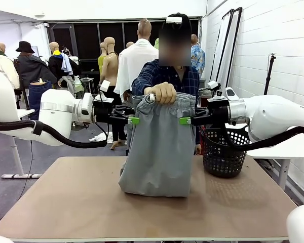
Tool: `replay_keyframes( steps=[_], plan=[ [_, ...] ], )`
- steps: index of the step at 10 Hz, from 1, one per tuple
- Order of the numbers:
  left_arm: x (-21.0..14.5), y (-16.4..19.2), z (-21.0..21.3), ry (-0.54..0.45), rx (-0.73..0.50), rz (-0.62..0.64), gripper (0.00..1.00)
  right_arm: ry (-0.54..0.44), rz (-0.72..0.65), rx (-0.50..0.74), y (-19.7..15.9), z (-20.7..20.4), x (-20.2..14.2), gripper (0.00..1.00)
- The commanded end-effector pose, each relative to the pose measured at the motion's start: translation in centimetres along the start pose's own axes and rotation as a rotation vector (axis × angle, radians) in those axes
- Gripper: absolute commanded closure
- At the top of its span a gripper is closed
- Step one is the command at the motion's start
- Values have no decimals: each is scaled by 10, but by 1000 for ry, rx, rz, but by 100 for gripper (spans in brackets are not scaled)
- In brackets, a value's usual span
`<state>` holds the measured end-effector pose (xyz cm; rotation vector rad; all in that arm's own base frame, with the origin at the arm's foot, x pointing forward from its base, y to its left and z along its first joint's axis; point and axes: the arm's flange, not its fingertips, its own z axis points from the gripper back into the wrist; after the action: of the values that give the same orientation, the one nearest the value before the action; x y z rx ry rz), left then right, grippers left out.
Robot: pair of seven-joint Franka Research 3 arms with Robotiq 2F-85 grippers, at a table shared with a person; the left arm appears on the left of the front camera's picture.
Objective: Fold the training pants.
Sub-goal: Release the ends of the Training pants and then grab the overlapped ends.
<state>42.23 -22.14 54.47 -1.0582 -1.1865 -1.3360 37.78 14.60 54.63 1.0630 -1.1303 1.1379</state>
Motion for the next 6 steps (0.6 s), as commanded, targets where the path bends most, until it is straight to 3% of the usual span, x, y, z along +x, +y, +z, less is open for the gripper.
replay_keyframes(
  steps=[1,6],
  plan=[
    [2,5,-12,4,35,28,0,-10,0,-32,2,-15,-1,0],
    [6,10,-31,-51,44,50,0,-14,11,-61,-3,-26,-3,0]
  ],
)
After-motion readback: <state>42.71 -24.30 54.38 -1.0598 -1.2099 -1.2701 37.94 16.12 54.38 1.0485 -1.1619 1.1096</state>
